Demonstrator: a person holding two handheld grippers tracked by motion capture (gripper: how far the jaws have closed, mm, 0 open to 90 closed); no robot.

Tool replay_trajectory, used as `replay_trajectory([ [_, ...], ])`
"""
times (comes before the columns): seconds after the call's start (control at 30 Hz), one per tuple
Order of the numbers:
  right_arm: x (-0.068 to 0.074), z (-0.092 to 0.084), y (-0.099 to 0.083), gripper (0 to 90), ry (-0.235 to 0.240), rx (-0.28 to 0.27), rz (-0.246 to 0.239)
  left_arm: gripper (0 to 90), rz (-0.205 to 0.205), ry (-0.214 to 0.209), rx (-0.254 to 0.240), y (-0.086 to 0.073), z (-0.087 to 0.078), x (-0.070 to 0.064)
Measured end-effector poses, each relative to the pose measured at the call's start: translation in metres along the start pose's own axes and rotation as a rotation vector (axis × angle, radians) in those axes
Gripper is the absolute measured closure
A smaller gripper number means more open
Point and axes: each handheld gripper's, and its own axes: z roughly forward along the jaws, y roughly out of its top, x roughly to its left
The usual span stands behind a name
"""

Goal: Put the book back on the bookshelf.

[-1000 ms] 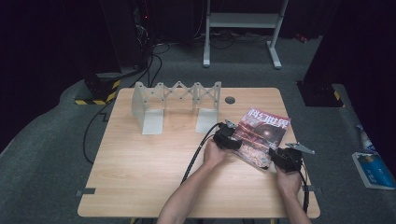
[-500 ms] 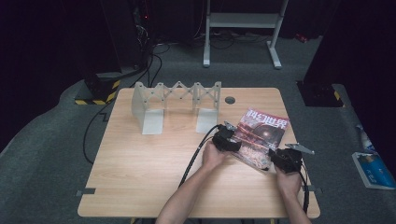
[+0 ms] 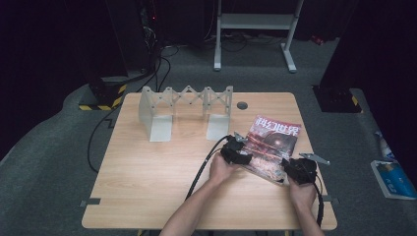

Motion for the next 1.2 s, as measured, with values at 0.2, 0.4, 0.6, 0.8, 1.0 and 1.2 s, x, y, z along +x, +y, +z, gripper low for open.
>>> replay_trajectory([
  [0.2, 0.003, -0.002, -0.002, 61.0, -0.008, -0.002, 0.004, 37.6, -0.006, 0.007, -0.026, -0.009, -0.005, -0.005],
  [0.4, 0.005, -0.005, -0.004, 61.6, -0.006, 0.009, 0.004, 37.6, -0.002, 0.006, -0.016, -0.014, -0.011, -0.008],
  [0.6, 0.008, -0.008, -0.006, 62.0, -0.003, 0.018, -0.002, 37.6, 0.004, -0.001, -0.008, -0.020, -0.018, -0.011],
  [0.8, 0.014, -0.014, -0.010, 62.2, -0.009, 0.034, -0.042, 37.6, 0.015, -0.009, 0.016, -0.026, -0.026, -0.015],
  [1.0, 0.015, -0.020, -0.017, 62.1, 0.006, 0.028, -0.040, 37.6, 0.017, -0.015, 0.011, -0.033, -0.032, -0.019],
  [1.2, 0.017, -0.023, -0.020, 62.2, 0.011, 0.025, -0.053, 37.6, 0.017, -0.014, 0.000, -0.039, -0.036, -0.022],
])
